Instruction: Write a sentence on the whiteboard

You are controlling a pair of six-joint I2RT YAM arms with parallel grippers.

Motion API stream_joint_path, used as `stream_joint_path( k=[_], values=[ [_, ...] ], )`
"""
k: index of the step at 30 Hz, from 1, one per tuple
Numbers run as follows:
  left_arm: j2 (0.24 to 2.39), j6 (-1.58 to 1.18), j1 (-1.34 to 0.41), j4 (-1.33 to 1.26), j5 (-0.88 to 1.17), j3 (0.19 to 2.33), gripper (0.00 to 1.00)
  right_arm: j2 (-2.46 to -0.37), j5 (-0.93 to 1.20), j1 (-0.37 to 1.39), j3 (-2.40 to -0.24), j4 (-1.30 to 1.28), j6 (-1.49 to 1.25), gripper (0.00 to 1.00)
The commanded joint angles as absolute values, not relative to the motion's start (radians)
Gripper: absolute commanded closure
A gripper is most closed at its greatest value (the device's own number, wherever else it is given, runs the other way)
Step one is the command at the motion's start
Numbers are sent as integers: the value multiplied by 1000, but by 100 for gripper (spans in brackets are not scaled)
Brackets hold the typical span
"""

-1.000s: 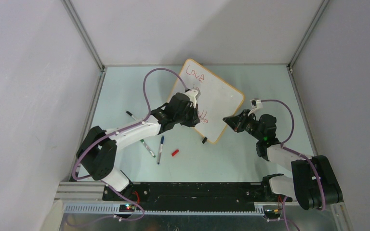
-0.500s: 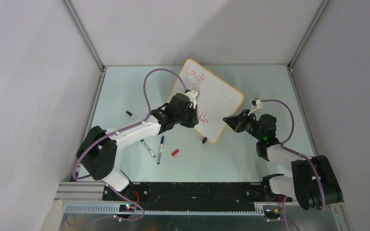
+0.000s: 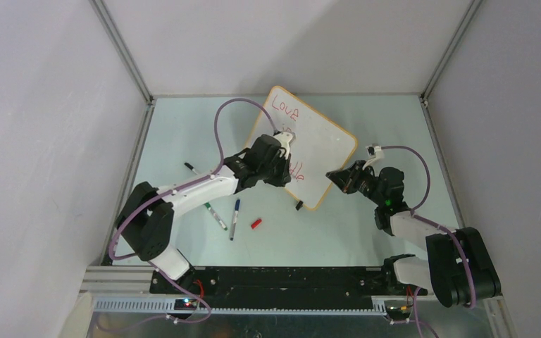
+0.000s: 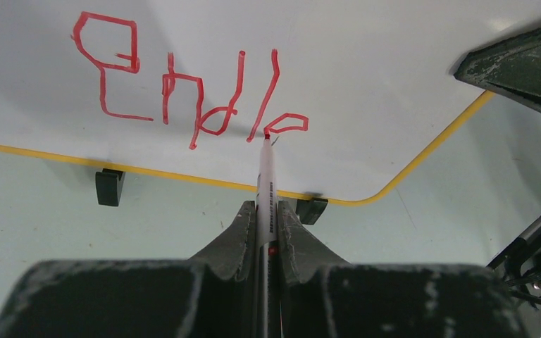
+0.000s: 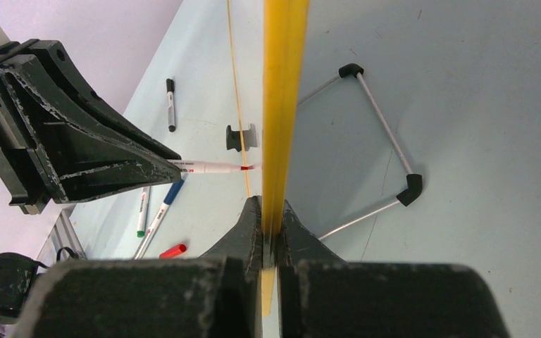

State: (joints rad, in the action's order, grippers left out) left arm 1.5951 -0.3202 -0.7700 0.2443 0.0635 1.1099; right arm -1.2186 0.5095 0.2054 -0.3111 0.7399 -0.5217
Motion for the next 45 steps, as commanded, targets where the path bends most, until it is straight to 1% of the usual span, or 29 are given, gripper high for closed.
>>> stream_joint_path(
  k=[1, 25, 33, 41, 45],
  values=[
    [1630, -293, -788, 226, 88, 1126, 100, -1206, 513, 212, -330, 704, -462, 100],
    [1610, -305, -795, 167, 152, 1107, 100, -1210, 513, 212, -330, 709, -462, 100],
    [1600, -306, -796, 164, 140, 1101, 100, -1210, 513, 211, -331, 709, -462, 100],
    [1462, -307, -795, 65, 86, 1001, 100, -1209, 514, 211, -331, 708, -463, 100],
    [1468, -303, -795, 40, 111, 996, 100, -1209, 515, 211, -330, 708, -463, 100]
  ],
)
